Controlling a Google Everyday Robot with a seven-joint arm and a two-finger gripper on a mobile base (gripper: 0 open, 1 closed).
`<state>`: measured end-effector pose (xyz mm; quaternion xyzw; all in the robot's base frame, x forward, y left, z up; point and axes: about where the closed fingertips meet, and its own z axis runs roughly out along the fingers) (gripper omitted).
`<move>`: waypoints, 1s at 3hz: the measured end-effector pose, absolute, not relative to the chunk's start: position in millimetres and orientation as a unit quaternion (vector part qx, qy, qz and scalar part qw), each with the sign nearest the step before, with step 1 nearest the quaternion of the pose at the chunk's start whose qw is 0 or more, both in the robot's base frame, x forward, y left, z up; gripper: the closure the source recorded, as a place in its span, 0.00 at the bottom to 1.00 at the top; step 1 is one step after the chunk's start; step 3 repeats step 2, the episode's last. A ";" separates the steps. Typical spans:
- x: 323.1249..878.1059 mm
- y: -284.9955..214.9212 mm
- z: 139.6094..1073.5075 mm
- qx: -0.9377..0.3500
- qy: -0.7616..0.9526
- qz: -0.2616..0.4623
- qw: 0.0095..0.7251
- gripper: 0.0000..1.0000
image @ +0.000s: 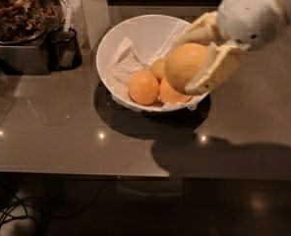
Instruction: Pick orange from white bowl
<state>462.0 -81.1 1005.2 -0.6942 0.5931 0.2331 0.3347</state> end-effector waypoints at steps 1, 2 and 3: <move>417.2 -92.5 1007.5 -0.659 0.584 0.264 0.393 1.00; 380.0 -122.3 997.8 -0.606 0.595 0.285 0.445 1.00; 380.0 -122.3 997.8 -0.606 0.595 0.285 0.445 1.00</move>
Offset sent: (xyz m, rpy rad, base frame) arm -0.1321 -0.1186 -0.0209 0.4448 -0.0169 -0.3096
